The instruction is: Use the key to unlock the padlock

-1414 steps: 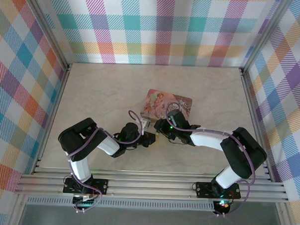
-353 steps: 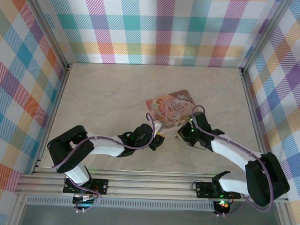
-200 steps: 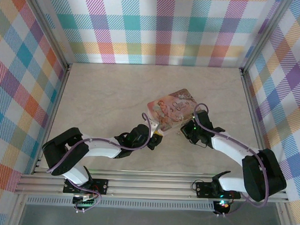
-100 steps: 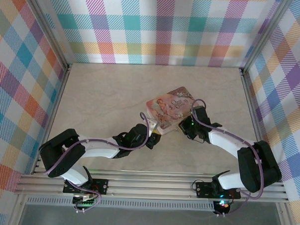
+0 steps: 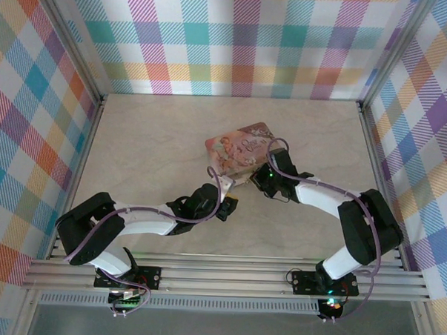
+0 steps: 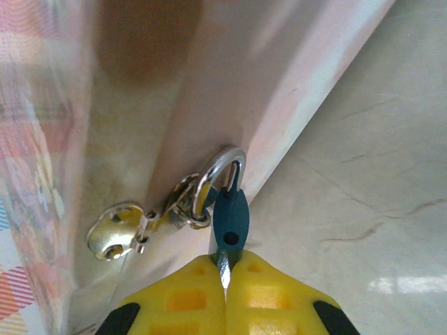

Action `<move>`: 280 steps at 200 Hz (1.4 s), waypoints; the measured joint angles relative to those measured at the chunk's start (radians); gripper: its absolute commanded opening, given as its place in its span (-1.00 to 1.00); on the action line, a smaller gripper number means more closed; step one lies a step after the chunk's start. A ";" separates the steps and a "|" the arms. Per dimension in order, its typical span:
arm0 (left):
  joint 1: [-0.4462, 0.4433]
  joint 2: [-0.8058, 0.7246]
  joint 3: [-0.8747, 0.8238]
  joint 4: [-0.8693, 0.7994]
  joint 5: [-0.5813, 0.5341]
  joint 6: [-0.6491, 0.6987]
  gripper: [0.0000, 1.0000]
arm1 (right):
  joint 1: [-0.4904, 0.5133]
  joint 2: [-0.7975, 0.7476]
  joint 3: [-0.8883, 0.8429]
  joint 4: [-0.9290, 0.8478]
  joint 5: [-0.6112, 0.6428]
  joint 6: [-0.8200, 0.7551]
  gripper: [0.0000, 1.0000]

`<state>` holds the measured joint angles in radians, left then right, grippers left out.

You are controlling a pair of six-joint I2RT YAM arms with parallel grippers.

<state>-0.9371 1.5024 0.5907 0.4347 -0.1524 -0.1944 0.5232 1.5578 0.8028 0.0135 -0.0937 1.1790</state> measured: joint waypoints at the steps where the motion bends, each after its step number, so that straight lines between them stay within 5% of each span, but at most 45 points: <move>1: 0.000 -0.002 0.000 -0.001 0.000 0.000 -0.35 | 0.000 0.001 0.000 0.002 0.001 0.000 -1.00; 104: 0.011 -0.053 -0.027 -0.024 -0.025 0.000 -0.35 | -0.038 0.036 -0.048 0.129 0.007 0.071 -1.00; 176: 0.021 -0.109 -0.039 -0.071 -0.072 -0.013 -0.23 | -0.053 -0.077 -0.028 0.021 0.044 -0.011 -1.00; 215: 0.067 -0.204 -0.039 -0.179 -0.151 -0.062 0.08 | -0.053 -0.153 0.023 -0.100 0.035 -0.119 -1.00; 246: 0.142 -0.274 -0.020 -0.337 -0.224 -0.130 0.98 | -0.018 -0.153 0.060 -0.190 0.000 -0.224 -1.00; 280: 0.278 -0.352 0.004 -0.520 -0.244 -0.248 1.00 | 0.124 -0.141 0.064 -0.246 -0.012 -0.309 -1.00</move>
<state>-0.6590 1.1507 0.5945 -0.0853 -0.3962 -0.4419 0.6468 1.4170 0.8665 -0.2325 -0.1055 0.8696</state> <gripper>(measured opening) 0.999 0.054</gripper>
